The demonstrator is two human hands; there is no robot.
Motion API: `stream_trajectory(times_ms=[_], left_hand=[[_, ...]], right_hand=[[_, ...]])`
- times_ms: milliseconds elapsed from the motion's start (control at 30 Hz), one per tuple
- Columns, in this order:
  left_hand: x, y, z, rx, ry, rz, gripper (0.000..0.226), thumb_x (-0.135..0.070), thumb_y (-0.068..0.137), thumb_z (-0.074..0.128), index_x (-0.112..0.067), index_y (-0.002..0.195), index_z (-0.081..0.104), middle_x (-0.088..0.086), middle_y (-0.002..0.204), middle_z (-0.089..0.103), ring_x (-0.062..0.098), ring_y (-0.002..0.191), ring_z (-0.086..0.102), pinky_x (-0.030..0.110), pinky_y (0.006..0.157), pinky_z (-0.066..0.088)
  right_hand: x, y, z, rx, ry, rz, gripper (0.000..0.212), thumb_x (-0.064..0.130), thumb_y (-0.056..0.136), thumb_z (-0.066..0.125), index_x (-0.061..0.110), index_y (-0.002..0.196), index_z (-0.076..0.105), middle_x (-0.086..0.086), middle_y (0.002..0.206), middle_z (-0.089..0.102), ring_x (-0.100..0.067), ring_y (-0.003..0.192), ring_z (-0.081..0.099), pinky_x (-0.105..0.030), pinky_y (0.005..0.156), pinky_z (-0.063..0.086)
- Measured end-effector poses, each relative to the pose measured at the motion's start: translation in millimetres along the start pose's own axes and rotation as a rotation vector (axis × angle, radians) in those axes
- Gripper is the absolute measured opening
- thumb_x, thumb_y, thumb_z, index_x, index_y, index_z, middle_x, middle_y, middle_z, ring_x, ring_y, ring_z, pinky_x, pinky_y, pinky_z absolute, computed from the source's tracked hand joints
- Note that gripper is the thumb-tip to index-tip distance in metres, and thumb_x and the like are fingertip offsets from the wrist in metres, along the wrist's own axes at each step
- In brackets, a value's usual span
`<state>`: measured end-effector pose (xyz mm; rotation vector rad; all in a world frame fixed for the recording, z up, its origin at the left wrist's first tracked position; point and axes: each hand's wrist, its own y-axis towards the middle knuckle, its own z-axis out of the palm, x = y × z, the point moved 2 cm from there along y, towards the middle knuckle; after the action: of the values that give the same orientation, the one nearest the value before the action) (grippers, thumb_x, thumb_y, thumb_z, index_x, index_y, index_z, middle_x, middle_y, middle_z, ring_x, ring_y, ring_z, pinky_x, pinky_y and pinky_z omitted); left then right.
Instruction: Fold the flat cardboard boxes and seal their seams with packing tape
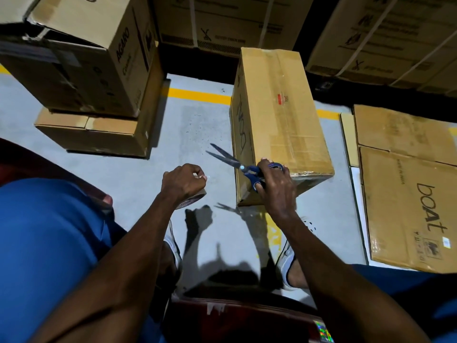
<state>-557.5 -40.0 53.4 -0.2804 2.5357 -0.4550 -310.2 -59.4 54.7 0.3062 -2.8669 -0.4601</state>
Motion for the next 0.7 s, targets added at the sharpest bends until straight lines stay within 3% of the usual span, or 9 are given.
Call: stream_trajectory(times_ms=[100, 233, 367, 433, 533, 600, 700], left_hand=[[0.4, -2.2, -5.5, -0.018, 0.012, 0.001, 0.017, -0.041, 0.094, 0.057, -0.027, 0.094, 0.068, -0.001, 0.121, 0.070, 0.027, 0.118, 0.059, 0.036, 0.101, 0.037], [4.9, -6.2, -3.0, -0.010, 0.023, -0.004, 0.012, -0.040, 0.093, 0.056, -0.031, 0.093, 0.065, -0.001, 0.120, 0.070, 0.026, 0.116, 0.060, 0.037, 0.101, 0.038], [-5.2, -8.1, 1.2, -0.034, -0.005, 0.004, 0.014, -0.040, 0.094, 0.055, -0.030, 0.093, 0.065, -0.002, 0.108, 0.071, 0.027, 0.111, 0.061, 0.037, 0.095, 0.038], [-16.7, -2.3, 1.3, -0.047, -0.115, -0.007, 0.017, -0.044, 0.093, 0.058, -0.028, 0.094, 0.064, -0.002, 0.106, 0.069, 0.028, 0.108, 0.062, 0.039, 0.096, 0.042], [-35.7, 10.4, 1.9, -0.047, -0.478, -0.021, 0.033, -0.053, 0.081, 0.069, -0.027, 0.099, 0.061, 0.001, 0.113, 0.067, 0.030, 0.105, 0.062, 0.047, 0.096, 0.051], [-48.3, 19.2, 4.6, -0.077, -0.693, -0.044, 0.033, -0.041, 0.082, 0.077, -0.027, 0.107, 0.059, 0.002, 0.114, 0.061, 0.029, 0.105, 0.059, 0.045, 0.089, 0.055], [-71.4, 37.3, 12.6, -0.130, -0.824, -0.009, 0.034, -0.014, 0.088, 0.074, -0.023, 0.115, 0.054, 0.003, 0.115, 0.056, 0.026, 0.103, 0.055, 0.028, 0.067, 0.050]], right_hand=[[-3.2, 2.5, 0.1, 0.039, -0.042, -0.064, 0.072, 0.011, 0.062, 0.092, 0.006, 0.124, 0.055, -0.016, 0.092, 0.072, -0.033, 0.080, 0.068, -0.052, 0.092, 0.054], [-9.0, 5.6, -8.1, 0.027, -0.006, -0.035, 0.050, 0.023, 0.074, 0.085, 0.010, 0.114, 0.059, -0.007, 0.082, 0.071, -0.029, 0.075, 0.065, -0.038, 0.072, 0.054], [-7.6, 4.4, -3.8, 0.053, -0.047, -0.102, 0.063, 0.018, 0.071, 0.087, 0.011, 0.121, 0.049, -0.013, 0.087, 0.072, -0.032, 0.080, 0.067, -0.042, 0.079, 0.055], [-6.7, 10.5, -8.4, 0.063, 0.064, -0.039, 0.049, 0.023, 0.076, 0.083, 0.016, 0.114, 0.052, -0.009, 0.084, 0.071, -0.034, 0.077, 0.066, -0.037, 0.069, 0.053], [-21.9, 26.6, -28.0, -0.003, 0.225, 0.138, 0.034, 0.035, 0.084, 0.072, 0.019, 0.113, 0.065, -0.010, 0.087, 0.071, -0.039, 0.074, 0.067, -0.030, 0.056, 0.039], [-44.5, 41.0, -43.8, -0.053, 0.259, 0.235, 0.038, 0.035, 0.084, 0.071, 0.018, 0.117, 0.066, -0.014, 0.093, 0.071, -0.040, 0.076, 0.067, -0.031, 0.061, 0.034], [-91.6, 65.4, -61.7, -0.089, 0.190, 0.391, 0.038, 0.038, 0.086, 0.071, 0.016, 0.116, 0.063, -0.015, 0.096, 0.071, -0.040, 0.085, 0.065, -0.033, 0.065, 0.033]])
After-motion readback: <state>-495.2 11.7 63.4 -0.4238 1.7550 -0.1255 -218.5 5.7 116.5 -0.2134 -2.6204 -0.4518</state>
